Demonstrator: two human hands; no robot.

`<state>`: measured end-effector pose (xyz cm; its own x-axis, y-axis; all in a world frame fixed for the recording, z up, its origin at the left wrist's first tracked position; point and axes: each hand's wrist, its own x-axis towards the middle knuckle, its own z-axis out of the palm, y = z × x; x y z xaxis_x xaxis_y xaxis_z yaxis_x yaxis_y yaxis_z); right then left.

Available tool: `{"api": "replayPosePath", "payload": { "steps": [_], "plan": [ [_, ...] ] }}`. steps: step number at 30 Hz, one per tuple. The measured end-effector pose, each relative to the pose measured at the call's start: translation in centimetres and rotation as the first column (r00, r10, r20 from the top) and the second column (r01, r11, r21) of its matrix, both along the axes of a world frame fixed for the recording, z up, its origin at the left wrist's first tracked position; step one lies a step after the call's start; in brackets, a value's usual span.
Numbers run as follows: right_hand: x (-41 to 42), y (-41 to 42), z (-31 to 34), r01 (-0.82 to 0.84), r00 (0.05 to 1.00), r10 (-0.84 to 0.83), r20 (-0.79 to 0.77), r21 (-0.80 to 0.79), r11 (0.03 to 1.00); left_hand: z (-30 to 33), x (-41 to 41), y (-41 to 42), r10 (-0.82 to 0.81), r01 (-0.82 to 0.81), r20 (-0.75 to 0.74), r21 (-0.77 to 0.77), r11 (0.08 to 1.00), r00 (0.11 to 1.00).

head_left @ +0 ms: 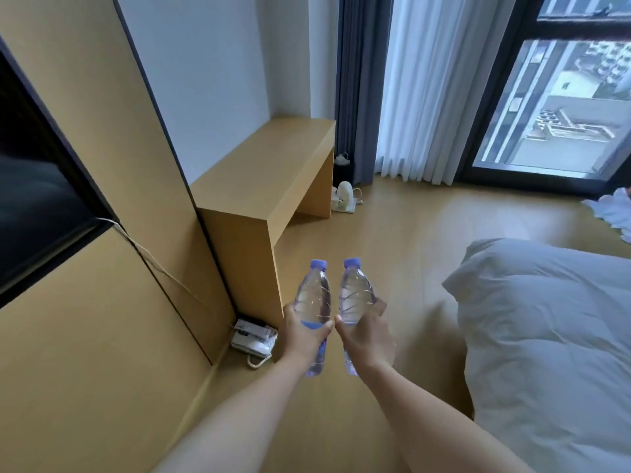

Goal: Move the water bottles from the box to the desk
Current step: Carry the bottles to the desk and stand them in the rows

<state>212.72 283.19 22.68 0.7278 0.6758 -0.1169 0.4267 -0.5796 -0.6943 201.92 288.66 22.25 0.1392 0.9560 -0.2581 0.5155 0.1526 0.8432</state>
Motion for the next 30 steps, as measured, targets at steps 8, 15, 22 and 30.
{"api": "replayPosePath", "payload": {
  "steps": [8, 15, 22, 30],
  "plan": [
    [6.9, 18.1, 1.2, -0.092, 0.995, 0.095, -0.041, 0.065, 0.994, 1.5, 6.4, 16.4, 0.081, -0.083, 0.099, 0.012, 0.996, 0.992],
    [10.4, 35.2, 0.2, -0.141, 0.99, 0.141, -0.01, 0.048, 0.989, 0.7, 8.8, 34.0, 0.178, -0.179, 0.041, 0.02, 0.984, 0.983],
    [12.7, 49.8, 1.0, -0.235, 0.937, 0.261, -0.234, 0.133, 0.963, 1.3, 9.3, 47.5, 0.32, -0.314, 0.094, -0.069, 0.947, 0.943],
    [13.9, 64.2, -1.2, -0.462, 0.805, 0.47, -0.363, 0.114, 0.88, -0.4, 9.1, 57.0, 0.622, -0.514, 0.324, -0.363, 0.777, 0.713]
  ]
}}
